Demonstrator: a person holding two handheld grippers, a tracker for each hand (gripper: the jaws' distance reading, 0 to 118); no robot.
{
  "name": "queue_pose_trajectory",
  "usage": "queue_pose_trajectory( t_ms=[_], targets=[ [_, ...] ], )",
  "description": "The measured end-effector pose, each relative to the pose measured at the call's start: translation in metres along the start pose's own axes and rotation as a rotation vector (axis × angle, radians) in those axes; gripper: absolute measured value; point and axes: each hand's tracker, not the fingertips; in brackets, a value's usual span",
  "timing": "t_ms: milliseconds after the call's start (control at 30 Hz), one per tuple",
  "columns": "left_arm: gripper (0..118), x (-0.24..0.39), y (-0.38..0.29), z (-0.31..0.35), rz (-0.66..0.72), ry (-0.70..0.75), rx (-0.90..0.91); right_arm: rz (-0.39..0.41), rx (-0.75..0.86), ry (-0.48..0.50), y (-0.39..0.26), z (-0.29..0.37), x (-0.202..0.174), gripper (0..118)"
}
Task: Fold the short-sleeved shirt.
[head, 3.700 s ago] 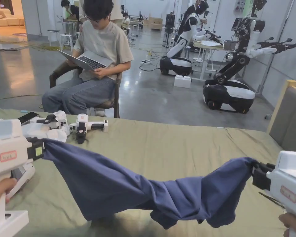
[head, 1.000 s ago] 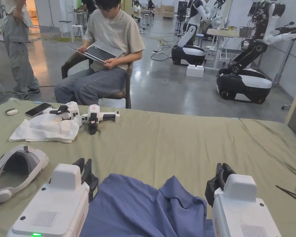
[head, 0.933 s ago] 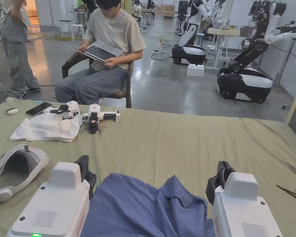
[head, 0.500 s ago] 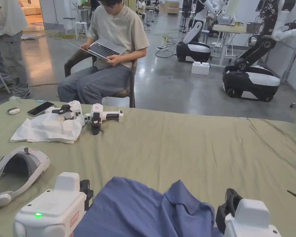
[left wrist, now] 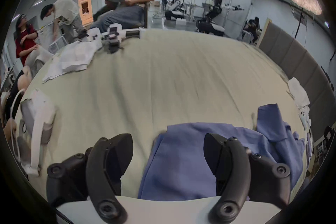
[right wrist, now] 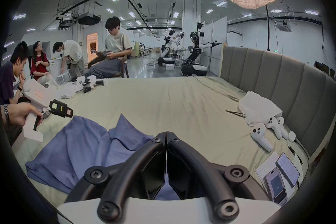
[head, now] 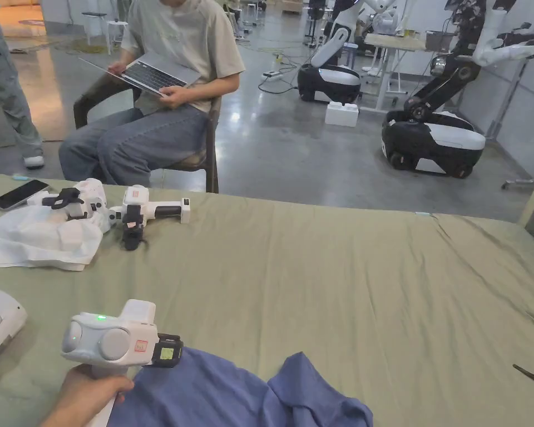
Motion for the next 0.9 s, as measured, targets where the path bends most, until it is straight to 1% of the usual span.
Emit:
queue_pose_trajectory(
  t_ms=[133, 167, 233, 300, 367, 400, 433, 467, 500, 533, 600, 633, 667, 700, 733, 767, 800, 900],
  targets=[
    [82, 0.009, 0.006, -0.042, 0.010, -0.036, -0.122, 0.013, -0.036, -0.021, -0.008, -0.005, 0.011, 0],
    [82, 0.011, 0.003, -0.051, 0.011, -0.024, -0.138, 0.019, -0.044, -0.029, -0.010, -0.005, 0.014, 0],
    [82, 0.019, -0.002, -0.060, -0.037, 0.020, -0.149, 0.021, -0.059, -0.036, -0.014, -0.005, 0.020, 0],
    [78, 0.029, -0.006, -0.053, -0.079, 0.052, -0.099, 0.022, -0.080, -0.045, -0.018, -0.006, 0.028, 0],
    [60, 0.035, -0.009, -0.048, -0.095, 0.048, -0.093, 0.011, -0.098, -0.059, -0.021, -0.007, 0.036, 0],
    [46, 0.036, -0.009, -0.044, -0.099, 0.029, -0.086, -0.002, -0.109, -0.064, -0.022, -0.008, 0.041, 0],
    [22, 0.037, -0.011, -0.041, -0.103, 0.016, -0.083, -0.017, -0.133, -0.062, -0.022, -0.010, 0.047, 0],
    [3, 0.037, -0.011, -0.038, -0.102, 0.000, -0.081, -0.026, -0.151, -0.062, -0.023, -0.013, 0.051, 0],
    [2, 0.034, -0.010, -0.033, -0.080, -0.071, -0.099, -0.033, -0.158, -0.062, -0.023, -0.015, 0.058, 0],
    [1, 0.034, -0.010, -0.026, -0.084, -0.037, -0.097, -0.036, -0.174, -0.057, -0.024, -0.019, 0.064, 0],
    [1, 0.035, -0.014, -0.008, -0.109, -0.047, -0.082, -0.030, -0.235, -0.039, -0.024, -0.027, 0.075, 1],
    [1, 0.034, -0.015, 0.006, -0.132, -0.027, -0.030, -0.033, -0.262, -0.039, -0.025, -0.031, 0.082, 6],
    [1, 0.033, -0.016, 0.019, -0.134, -0.023, 0.001, -0.031, -0.274, -0.046, -0.025, -0.034, 0.087, 14],
    [1, 0.031, -0.017, 0.033, -0.116, -0.030, 0.032, -0.024, -0.310, -0.041, -0.027, -0.039, 0.092, 27],
    [1, 0.029, -0.018, 0.047, -0.110, -0.040, 0.056, -0.031, -0.346, -0.035, -0.028, -0.044, 0.097, 45],
    [1, 0.027, -0.021, 0.063, -0.096, -0.037, 0.092, -0.038, -0.367, -0.034, -0.029, -0.048, 0.101, 57],
    [1, 0.026, -0.024, 0.078, -0.085, -0.040, 0.126, -0.045, -0.402, -0.011, -0.032, -0.054, 0.104, 64],
    [1, 0.024, -0.037, 0.122, -0.079, -0.036, 0.194, -0.055, -0.468, 0.052, -0.044, -0.068, 0.107, 65]
  ],
)
